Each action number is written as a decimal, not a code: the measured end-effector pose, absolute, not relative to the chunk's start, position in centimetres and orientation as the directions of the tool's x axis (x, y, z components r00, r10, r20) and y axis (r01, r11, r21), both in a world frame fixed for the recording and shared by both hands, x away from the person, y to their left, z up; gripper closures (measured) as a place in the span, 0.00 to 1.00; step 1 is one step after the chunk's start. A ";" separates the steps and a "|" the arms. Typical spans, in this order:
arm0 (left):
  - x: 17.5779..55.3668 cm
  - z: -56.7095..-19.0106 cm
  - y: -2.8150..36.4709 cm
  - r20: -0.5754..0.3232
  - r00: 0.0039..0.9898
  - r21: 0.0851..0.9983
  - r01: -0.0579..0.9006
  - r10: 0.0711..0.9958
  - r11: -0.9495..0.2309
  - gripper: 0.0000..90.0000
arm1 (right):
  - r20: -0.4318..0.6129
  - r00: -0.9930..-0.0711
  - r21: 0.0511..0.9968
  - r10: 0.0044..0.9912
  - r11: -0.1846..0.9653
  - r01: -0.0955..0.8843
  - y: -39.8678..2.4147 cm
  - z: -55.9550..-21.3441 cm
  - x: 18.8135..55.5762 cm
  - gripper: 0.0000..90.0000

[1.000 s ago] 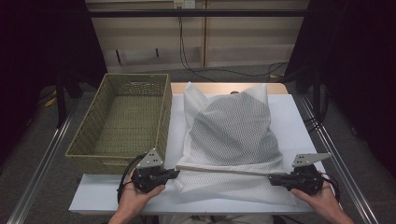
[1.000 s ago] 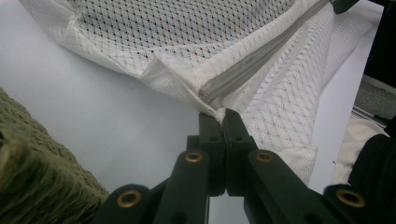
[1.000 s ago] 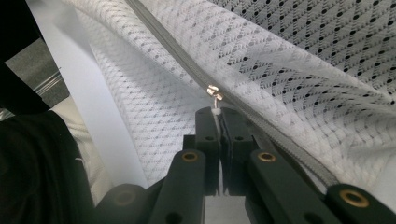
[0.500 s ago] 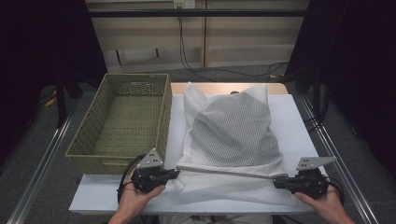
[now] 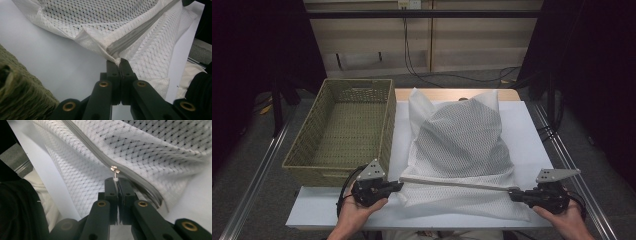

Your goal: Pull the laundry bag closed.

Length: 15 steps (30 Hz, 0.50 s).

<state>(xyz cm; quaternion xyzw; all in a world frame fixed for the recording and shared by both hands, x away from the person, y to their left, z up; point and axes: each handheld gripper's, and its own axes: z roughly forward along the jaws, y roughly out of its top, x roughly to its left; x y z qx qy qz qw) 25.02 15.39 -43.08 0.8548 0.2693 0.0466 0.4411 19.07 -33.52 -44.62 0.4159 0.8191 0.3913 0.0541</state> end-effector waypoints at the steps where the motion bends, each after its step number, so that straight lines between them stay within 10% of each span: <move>1: 25.0 -43.1 15.4 -0.159 0.850 0.780 0.420 0.502 -0.464 0.99 | 0.237 -0.648 0.686 0.724 0.348 0.639 -33.5 -44.6 19.1 0.98; 15: 25.1 -43.1 15.4 -0.158 0.849 0.778 0.422 0.505 -0.466 0.99 | 0.240 -0.638 0.687 0.732 0.336 0.644 -34.2 -44.6 19.0 0.98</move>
